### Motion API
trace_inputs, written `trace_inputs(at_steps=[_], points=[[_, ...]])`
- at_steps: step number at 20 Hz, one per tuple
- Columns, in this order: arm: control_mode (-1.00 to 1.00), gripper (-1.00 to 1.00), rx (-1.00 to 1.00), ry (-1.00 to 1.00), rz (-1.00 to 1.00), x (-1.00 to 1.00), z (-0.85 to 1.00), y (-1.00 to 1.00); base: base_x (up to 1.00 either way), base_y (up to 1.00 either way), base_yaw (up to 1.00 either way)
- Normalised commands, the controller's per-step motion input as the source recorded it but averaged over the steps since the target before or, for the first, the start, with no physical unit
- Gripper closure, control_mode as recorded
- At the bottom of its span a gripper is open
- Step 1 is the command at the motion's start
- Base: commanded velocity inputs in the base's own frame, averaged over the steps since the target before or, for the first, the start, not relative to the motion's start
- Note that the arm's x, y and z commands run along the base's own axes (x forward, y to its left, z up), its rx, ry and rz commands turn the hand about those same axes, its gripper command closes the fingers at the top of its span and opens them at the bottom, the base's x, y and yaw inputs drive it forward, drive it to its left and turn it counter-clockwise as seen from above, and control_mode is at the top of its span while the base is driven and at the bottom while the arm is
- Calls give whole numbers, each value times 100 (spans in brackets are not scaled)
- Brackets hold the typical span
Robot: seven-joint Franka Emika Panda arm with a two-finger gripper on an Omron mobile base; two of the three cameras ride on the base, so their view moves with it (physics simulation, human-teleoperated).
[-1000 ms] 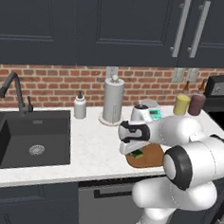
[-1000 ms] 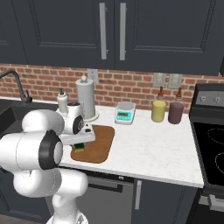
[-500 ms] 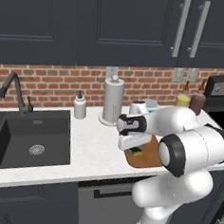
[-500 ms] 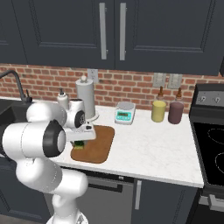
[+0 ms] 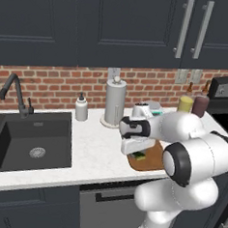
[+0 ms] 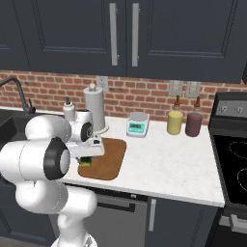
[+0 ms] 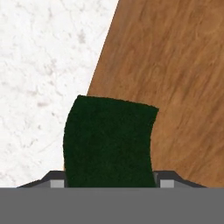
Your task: Pick up the sponge from the counter and clean the cutting board by briefly scrubbing or pressing down on the cutting board. Once finished, release the sponge.
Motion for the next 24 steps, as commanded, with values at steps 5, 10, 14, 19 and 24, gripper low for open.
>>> trace_inputs(at_steps=[5,10,14,19,24], points=[[-100,100,0,0,0,-22,-1,0,0,0,0],[-100,100,0,0,0,-9,-20,0,0,0,0],[-100,100,0,0,0,-21,-16,0,0,0,0],[-100,100,0,0,0,-24,-14,0,0,0,0],[-100,100,0,0,-3,4,-15,-1,0,0,0]])
